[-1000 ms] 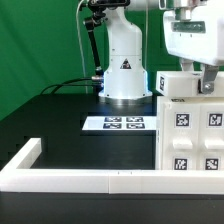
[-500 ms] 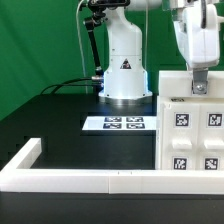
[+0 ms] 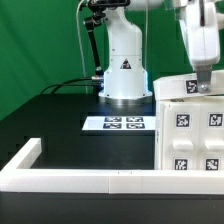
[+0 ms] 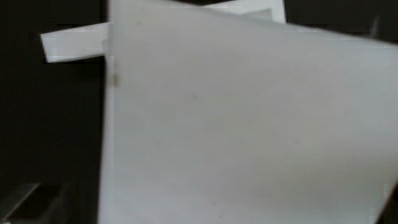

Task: Assemble cabinet

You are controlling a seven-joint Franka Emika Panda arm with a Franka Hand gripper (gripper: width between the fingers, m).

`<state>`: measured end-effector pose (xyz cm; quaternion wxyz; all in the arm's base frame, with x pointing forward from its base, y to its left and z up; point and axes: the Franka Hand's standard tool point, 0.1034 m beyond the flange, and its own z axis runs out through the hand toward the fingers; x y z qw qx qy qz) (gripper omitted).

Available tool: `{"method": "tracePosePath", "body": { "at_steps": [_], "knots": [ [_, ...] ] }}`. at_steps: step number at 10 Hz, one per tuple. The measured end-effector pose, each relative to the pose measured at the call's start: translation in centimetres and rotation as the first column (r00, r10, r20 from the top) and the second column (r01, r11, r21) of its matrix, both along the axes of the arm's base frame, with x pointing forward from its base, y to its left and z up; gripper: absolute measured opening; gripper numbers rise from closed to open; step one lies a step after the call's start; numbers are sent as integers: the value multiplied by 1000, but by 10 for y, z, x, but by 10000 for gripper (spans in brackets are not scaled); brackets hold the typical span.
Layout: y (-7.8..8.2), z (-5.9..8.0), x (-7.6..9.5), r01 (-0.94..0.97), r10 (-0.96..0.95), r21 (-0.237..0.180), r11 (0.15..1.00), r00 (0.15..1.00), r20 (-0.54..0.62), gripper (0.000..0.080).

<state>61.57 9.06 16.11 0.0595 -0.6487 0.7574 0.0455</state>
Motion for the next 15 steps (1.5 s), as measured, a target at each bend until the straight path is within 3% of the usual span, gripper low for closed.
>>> {"method": "tracePosePath", "body": {
  "at_steps": [4, 7, 8, 11, 13, 15],
  "knots": [
    [8, 24, 2, -73, 72, 20, 997, 996, 48, 796],
    [9, 22, 2, -105, 104, 17, 994, 993, 49, 796],
    [9, 21, 1, -200, 199, 8, 980, 978, 63, 796],
    [14, 29, 7, -539, 539, -39, 842, 834, 115, 796],
    [16, 30, 8, -724, 727, -77, 685, 673, 138, 796],
    [16, 29, 8, -814, 818, -102, 572, 557, 145, 796]
  ]
}}
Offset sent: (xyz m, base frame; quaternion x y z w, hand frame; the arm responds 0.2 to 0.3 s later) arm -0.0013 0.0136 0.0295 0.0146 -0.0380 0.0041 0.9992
